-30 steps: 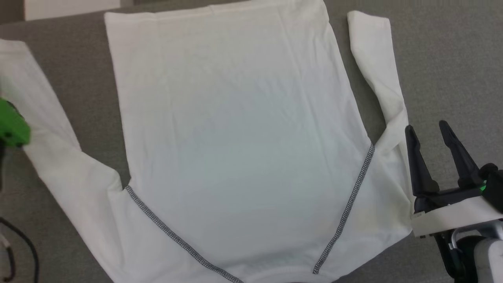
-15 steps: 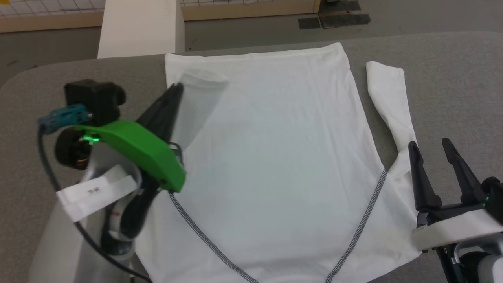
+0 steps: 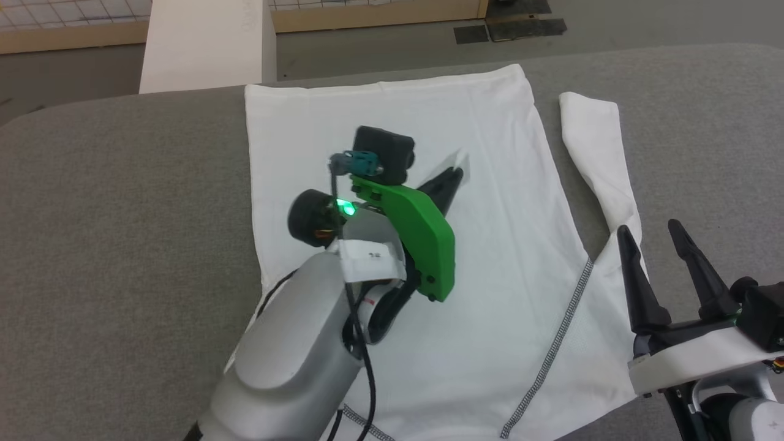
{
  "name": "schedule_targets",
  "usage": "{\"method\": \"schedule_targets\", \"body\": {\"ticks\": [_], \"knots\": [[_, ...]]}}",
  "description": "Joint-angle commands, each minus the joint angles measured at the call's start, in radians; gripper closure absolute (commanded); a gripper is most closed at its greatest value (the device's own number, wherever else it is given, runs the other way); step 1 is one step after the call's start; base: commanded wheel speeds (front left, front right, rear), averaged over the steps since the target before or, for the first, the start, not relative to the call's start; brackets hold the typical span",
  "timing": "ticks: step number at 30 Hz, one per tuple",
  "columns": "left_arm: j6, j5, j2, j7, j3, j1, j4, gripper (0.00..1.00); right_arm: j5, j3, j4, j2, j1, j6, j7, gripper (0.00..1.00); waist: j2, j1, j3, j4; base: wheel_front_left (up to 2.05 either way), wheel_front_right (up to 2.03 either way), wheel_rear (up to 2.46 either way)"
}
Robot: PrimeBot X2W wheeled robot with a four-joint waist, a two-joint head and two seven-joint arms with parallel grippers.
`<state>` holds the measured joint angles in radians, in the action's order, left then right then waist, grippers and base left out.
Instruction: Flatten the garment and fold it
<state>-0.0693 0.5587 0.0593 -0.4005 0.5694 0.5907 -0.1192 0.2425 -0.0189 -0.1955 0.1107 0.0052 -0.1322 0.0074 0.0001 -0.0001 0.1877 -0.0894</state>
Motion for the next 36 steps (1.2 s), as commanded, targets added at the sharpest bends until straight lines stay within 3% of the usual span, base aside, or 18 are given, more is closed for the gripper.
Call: {"method": "schedule_targets", "body": {"ticks": [1, 4, 12, 18, 24, 25, 26, 27, 31, 36], "knots": [[0.012, 0.018, -0.006, 0.015, 0.029, 0.027, -0.027, 1.0, 0.007, 0.005, 0.007, -0.005, -0.007, 0.002, -0.008, 0.0, -0.0001, 0.0001, 0.013, -0.02, 0.0, 0.0, 0.0], [0.026, 0.064, -0.008, 0.04, 0.134, 0.045, -0.071, 1.0, 0.011, 0.008, 0.022, -0.008, -0.009, 0.002, -0.015, 0.0, -0.0001, 0.0001, 0.019, -0.035, 0.0, 0.0, 0.0], [0.013, 0.189, -0.009, 0.11, 0.411, 0.052, -0.148, 1.0, 0.013, 0.019, 0.049, -0.011, -0.021, 0.002, -0.027, 0.0, -0.0001, 0.0001, 0.027, -0.059, 0.0, 0.0, 0.0], [0.01, 0.224, -0.009, 0.173, 0.539, 0.076, -0.276, 1.0, 0.015, 0.034, 0.058, -0.011, -0.032, 0.002, -0.031, 0.0, -0.0001, 0.0001, 0.032, -0.075, 0.0, 0.0, 0.0], [0.046, 0.254, -0.009, 0.18, 0.634, 0.089, -0.386, 1.0, 0.018, 0.041, 0.068, -0.01, -0.034, 0.002, -0.035, 0.0, -0.0001, 0.0001, 0.038, -0.081, 0.0, 0.0, 0.0], [0.054, 0.262, -0.009, 0.175, 0.643, 0.089, -0.395, 0.97, 0.018, 0.04, 0.069, -0.01, -0.034, 0.002, -0.036, 0.0, -0.0001, 0.0001, 0.038, -0.08, 0.0, 0.0, 0.0], [0.063, 0.274, -0.009, 0.167, 0.652, 0.089, -0.403, 0.52, 0.018, 0.038, 0.07, -0.009, -0.033, 0.002, -0.036, 0.0, -0.0001, 0.0001, 0.038, -0.078, 0.0, 0.0, 0.0], [0.067, 0.284, -0.009, 0.16, 0.657, 0.09, -0.406, 0.0, 0.018, 0.037, 0.071, -0.008, -0.032, 0.002, -0.036, 0.0, -0.0001, 0.0001, 0.037, -0.076, 0.0, 0.0, 0.0], [0.062, 0.321, -0.009, 0.215, 0.638, 0.108, -0.385, 0.0, 0.017, 0.03, 0.07, -0.005, -0.03, 0.002, -0.033, 0.0, -0.0001, 0.0001, 0.027, -0.062, 0.0, 0.0, 0.0], [0.028, 0.343, -0.004, 0.367, 0.541, 0.13, -0.35, 0.0, 0.014, 0.009, 0.06, -0.002, -0.017, 0.002, -0.026, 0.0, -0.0001, 0.0001, 0.012, -0.033, 0.0, 0.0, 0.0]]}}
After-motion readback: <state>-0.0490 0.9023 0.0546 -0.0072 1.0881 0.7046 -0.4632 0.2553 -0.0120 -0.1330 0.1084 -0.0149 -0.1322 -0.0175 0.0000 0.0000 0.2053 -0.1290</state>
